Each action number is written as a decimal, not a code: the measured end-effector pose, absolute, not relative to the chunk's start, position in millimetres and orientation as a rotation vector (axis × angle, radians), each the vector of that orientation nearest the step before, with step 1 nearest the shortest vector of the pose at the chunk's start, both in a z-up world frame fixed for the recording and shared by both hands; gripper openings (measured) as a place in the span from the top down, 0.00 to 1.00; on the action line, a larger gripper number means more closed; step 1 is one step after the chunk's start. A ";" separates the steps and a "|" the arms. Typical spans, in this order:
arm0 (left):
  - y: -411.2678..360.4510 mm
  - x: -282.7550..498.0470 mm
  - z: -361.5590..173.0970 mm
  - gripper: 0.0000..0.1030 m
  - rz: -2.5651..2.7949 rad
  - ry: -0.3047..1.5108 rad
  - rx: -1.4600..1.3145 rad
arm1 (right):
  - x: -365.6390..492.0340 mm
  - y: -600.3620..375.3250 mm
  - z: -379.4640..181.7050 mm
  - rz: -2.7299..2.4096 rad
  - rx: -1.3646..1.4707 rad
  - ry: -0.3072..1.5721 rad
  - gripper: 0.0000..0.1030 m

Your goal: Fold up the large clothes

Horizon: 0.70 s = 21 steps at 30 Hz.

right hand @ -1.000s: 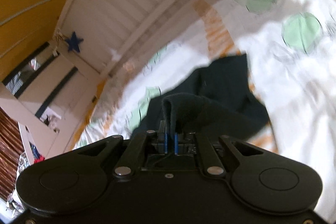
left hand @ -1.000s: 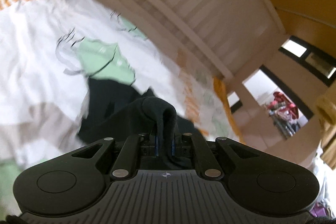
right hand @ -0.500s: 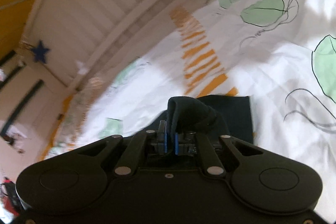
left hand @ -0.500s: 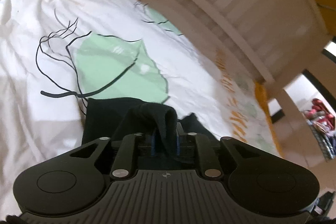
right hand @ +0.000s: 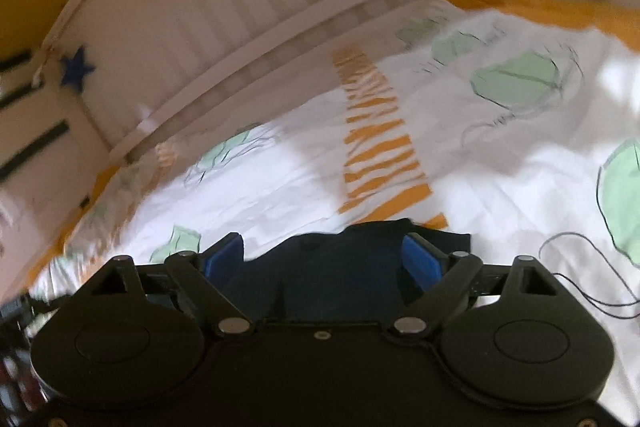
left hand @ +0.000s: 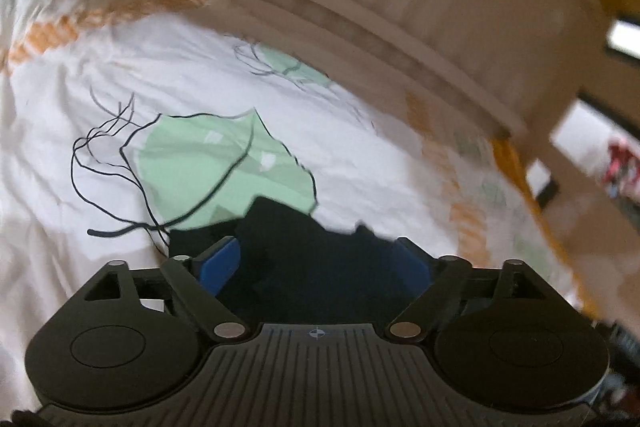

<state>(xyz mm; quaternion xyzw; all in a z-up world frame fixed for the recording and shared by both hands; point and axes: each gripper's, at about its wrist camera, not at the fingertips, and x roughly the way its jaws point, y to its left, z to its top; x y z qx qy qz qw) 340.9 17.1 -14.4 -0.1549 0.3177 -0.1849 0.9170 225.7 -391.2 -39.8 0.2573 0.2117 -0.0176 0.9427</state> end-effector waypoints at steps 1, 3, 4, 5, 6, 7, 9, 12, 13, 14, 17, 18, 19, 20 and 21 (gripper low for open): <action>9.0 335.7 -14.8 0.17 -0.390 0.660 -0.281 | 223.8 -382.8 -37.6 -0.029 0.490 0.439 0.12; -7.4 326.5 -18.4 0.17 -0.416 0.669 -0.213 | 222.3 -362.5 -35.3 -0.004 0.414 0.461 0.10; -14.5 323.4 -21.9 0.17 -0.427 0.676 -0.183 | 223.2 -353.2 -35.8 0.011 0.380 0.473 0.09; -23.7 320.5 -25.3 0.17 -0.438 0.686 -0.150 | 225.0 -342.5 -36.6 0.028 0.339 0.485 0.09; -30.2 318.9 -29.1 0.17 -0.447 0.694 -0.129 | 227.3 -331.6 -38.0 0.040 0.299 0.497 0.09; -36.3 318.8 -34.1 0.17 -0.453 0.703 -0.109 | 228.8 -322.6 -39.6 0.051 0.263 0.509 0.09; -43.9 323.2 -46.2 0.17 -0.433 0.719 -0.062 | 235.0 -304.4 -45.3 0.077 0.193 0.540 0.09; -44.5 336.6 -68.3 0.17 -0.363 0.767 -0.020 | 247.7 -288.8 -58.9 0.068 0.106 0.591 0.10; -41.8 340.0 -74.0 0.16 -0.356 0.770 -0.025 | 252.8 -287.7 -64.8 0.051 0.081 0.608 0.10; -39.1 342.9 -77.3 0.13 -0.342 0.760 -0.013 | 257.5 -287.7 -70.9 0.028 0.054 0.624 0.10; -32.5 354.3 -82.0 0.07 -0.336 0.771 -0.004 | 266.3 -298.9 -82.6 -0.021 0.048 0.641 0.04; -31.2 356.3 -81.6 0.07 -0.334 0.777 -0.010 | 269.6 -304.8 -84.6 -0.033 0.073 0.649 0.03; -30.9 357.5 -80.6 0.07 -0.333 0.780 -0.010 | 271.9 -309.3 -85.4 -0.042 0.092 0.657 0.02; -30.7 357.9 -79.3 0.07 -0.334 0.783 -0.008 | 272.7 -311.6 -85.4 -0.044 0.101 0.662 0.02; -29.7 357.8 -77.0 0.08 -0.337 0.784 -0.012 | 272.4 -310.8 -84.9 -0.043 0.102 0.665 0.02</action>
